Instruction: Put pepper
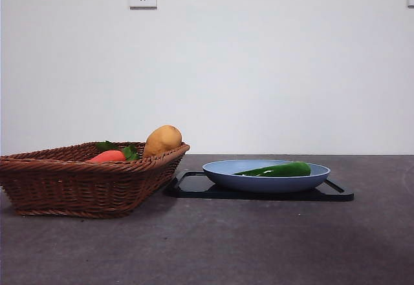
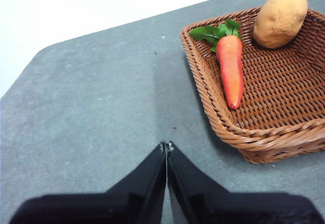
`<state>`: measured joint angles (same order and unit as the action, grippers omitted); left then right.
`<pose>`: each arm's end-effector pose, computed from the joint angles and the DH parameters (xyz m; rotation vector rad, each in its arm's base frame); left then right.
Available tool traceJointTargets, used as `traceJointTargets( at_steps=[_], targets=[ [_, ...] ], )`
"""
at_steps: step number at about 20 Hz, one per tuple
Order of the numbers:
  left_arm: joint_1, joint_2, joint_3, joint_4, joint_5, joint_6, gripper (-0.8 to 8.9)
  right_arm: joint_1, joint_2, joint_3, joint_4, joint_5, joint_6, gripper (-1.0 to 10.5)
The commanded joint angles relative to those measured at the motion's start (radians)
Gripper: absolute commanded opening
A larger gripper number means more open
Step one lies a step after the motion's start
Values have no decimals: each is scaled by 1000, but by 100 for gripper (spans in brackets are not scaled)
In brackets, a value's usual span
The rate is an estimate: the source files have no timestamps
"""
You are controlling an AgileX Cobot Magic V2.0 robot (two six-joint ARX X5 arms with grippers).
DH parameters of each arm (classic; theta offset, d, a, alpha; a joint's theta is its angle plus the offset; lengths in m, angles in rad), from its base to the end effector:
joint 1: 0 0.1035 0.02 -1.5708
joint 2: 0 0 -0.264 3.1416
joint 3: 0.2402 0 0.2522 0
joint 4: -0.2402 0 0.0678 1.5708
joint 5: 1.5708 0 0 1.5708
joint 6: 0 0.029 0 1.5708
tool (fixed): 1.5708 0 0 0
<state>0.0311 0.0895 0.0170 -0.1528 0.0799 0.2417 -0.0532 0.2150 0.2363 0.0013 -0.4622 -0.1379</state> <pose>0.1000 0.0008 0.1476 0.2281 0.2179 -0.0755 0.1000 0.0076 0.2271 -0.1418 -0.0502 0.4068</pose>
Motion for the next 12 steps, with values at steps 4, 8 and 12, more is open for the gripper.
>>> traceJointTargets(
  at_steps=[4, 8, 12],
  targets=[
    [3, -3, -11, 10, 0, -10, 8, 93, -72, -161, 84, 135, 37, 4],
    [3, -3, -11, 10, 0, -10, 8, 100, -109, -215, 80, 158, 41, 4],
    [3, -3, -11, 10, 0, -10, 8, 100, -137, -229, 22, 159, 44, 4]
  ],
)
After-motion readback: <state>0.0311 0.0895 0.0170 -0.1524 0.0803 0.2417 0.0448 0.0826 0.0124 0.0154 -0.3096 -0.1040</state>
